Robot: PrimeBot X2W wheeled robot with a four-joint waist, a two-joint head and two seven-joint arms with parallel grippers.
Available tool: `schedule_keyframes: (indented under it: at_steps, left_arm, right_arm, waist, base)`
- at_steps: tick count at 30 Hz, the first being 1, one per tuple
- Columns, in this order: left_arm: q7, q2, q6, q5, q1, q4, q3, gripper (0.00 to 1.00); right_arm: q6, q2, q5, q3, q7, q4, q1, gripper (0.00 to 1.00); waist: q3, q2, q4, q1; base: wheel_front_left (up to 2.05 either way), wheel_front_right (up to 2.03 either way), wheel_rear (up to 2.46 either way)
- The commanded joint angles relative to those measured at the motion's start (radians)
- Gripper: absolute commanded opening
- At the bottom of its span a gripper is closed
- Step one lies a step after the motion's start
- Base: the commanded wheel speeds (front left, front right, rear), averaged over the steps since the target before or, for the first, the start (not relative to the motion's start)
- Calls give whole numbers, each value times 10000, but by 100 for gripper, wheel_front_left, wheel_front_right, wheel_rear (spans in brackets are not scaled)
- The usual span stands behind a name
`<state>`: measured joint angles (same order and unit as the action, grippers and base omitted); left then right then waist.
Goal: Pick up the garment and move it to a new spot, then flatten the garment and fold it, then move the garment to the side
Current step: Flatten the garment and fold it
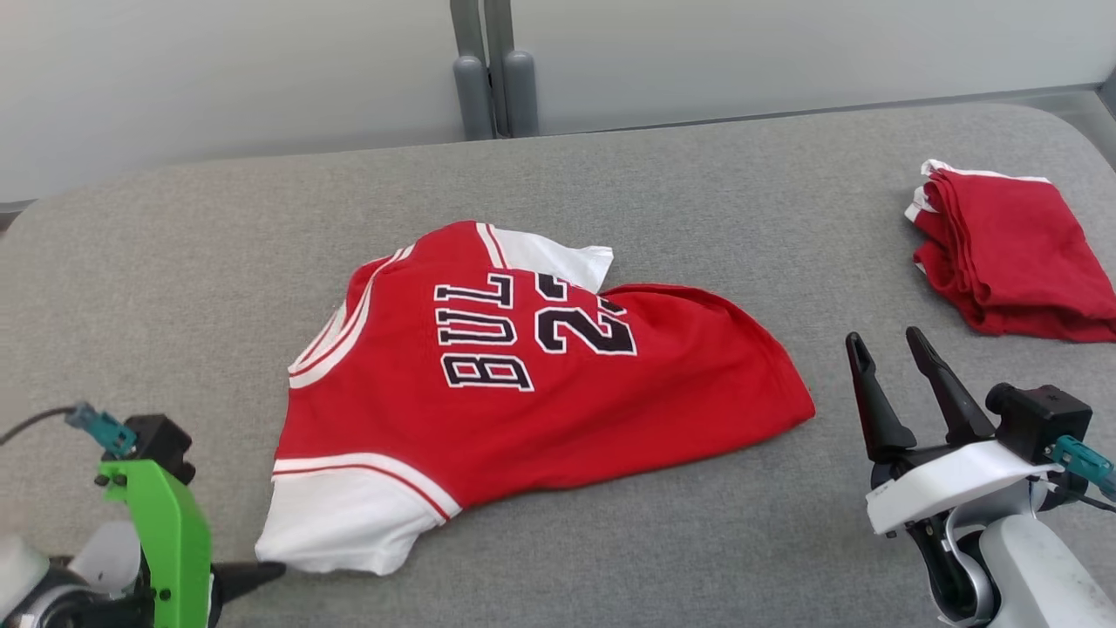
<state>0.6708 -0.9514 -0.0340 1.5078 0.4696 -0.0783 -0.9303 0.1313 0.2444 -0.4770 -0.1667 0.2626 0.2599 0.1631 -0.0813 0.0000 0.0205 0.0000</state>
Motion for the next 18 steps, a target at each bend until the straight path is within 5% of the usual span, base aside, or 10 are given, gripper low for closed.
schedule_keyframes:
  at_steps: [1,8,9,10,15,18]
  left_arm:
    - [-110,-18,77,225,-306,-27,-1,0]
    - [-908,704,-33,250,-948,-1145,-83,0]
    - [-1086,830,-101,208,-962,-1357,-54,61]
    - [-1207,959,-189,164,-972,-1564,-54,100]
    - [-2396,1000,-528,-687,-615,-1870,156,100]
    - [-4011,871,-541,-1541,-500,-1619,547,100]
  right_arm:
    - [-12,102,-28,43,28,11,-135,100]
    - [-12,268,-66,106,28,97,-95,100]
    - [-12,273,-80,60,28,128,-101,100]
    - [-12,277,-94,7,28,177,-97,100]
    - [-12,310,-165,-143,28,322,-69,100]
    - [-12,326,-211,-156,28,347,-116,100]
  waist:
    - [94,0,-186,0]
    - [34,0,-304,0]
    - [39,0,-312,0]
    - [46,0,-322,0]
    - [78,0,-375,0]
    - [108,0,-416,0]
  base:
    - [0,0,0]
    - [0,0,0]
    - [0,0,0]
    - [0,0,0]
    - [0,0,0]
    - [0,0,0]
